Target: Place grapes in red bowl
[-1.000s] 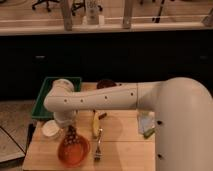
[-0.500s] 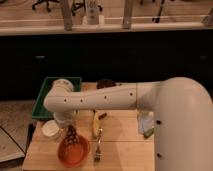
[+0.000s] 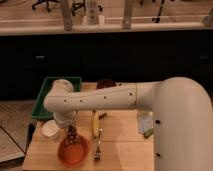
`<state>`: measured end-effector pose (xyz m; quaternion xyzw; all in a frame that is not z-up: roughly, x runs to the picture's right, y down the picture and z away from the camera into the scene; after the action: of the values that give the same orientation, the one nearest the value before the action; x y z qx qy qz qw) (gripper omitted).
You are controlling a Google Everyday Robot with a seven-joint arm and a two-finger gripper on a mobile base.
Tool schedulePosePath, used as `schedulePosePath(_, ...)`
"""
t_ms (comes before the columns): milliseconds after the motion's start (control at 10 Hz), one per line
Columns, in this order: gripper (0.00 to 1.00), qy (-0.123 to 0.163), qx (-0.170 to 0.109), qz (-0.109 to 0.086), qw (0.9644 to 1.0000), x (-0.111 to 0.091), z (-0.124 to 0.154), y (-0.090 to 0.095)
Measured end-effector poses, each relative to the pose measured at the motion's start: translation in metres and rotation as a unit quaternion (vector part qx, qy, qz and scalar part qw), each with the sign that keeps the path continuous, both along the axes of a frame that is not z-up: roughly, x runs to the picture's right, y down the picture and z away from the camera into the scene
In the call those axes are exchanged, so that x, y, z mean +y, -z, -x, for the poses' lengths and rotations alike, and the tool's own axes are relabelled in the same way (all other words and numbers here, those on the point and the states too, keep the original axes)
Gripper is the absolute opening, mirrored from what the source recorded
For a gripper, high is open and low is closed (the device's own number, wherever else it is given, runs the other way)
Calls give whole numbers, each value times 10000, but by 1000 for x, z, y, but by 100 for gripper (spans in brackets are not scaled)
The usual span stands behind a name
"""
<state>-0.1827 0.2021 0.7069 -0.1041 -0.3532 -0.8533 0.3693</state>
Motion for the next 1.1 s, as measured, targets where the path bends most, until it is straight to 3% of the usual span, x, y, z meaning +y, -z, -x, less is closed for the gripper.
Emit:
schedulePosePath(600,74,-64,126,-13,9999,1,-1,9)
schedulePosePath(700,80,-31,145,1,9999,1,0,11)
schedulePosePath(1100,80,40,170,54,9998,1,0,15)
